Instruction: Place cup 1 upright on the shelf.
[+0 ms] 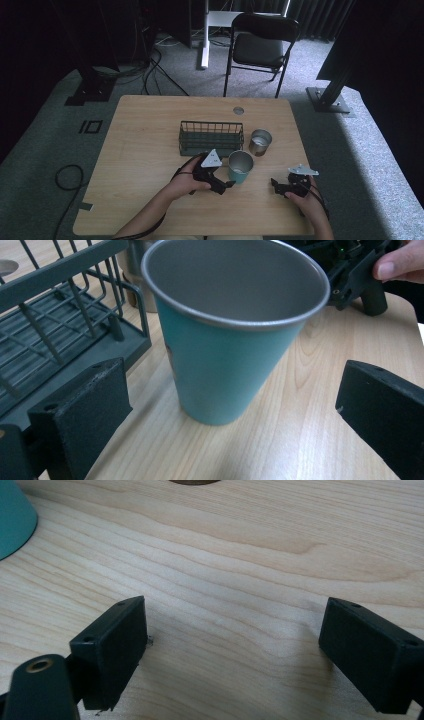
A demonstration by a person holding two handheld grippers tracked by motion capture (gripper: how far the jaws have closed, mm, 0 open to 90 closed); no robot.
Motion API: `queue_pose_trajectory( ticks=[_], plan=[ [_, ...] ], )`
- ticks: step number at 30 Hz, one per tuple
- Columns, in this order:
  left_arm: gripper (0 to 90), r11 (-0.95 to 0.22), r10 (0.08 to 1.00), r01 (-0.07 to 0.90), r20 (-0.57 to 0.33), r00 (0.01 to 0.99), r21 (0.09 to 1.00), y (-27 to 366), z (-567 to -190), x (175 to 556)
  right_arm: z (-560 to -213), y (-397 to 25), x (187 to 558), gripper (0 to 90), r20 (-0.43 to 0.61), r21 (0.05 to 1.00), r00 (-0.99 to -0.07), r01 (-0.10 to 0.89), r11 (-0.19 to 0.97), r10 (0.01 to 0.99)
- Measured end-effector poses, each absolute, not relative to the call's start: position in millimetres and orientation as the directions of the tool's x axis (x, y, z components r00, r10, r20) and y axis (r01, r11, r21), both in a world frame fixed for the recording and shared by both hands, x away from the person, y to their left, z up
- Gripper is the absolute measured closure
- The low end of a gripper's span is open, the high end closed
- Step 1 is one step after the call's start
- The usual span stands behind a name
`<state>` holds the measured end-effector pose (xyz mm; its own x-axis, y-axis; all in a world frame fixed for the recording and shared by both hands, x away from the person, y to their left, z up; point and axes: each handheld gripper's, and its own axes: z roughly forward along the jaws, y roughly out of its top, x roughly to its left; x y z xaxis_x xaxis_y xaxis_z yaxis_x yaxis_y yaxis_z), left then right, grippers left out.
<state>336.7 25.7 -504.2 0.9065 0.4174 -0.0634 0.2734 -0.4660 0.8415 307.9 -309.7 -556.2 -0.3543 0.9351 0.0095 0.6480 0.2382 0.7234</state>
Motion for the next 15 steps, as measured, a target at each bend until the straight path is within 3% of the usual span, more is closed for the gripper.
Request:
queue_pose_trajectory(
  ticks=[15],
  plan=[
    [1.4,-0.439,0.439,0.272,-0.060,0.896,0.856,6,-511,353,-556,-310,308,11.6,0.010,0.723,-0.355,0.648,0.238,0.935]
  ],
)
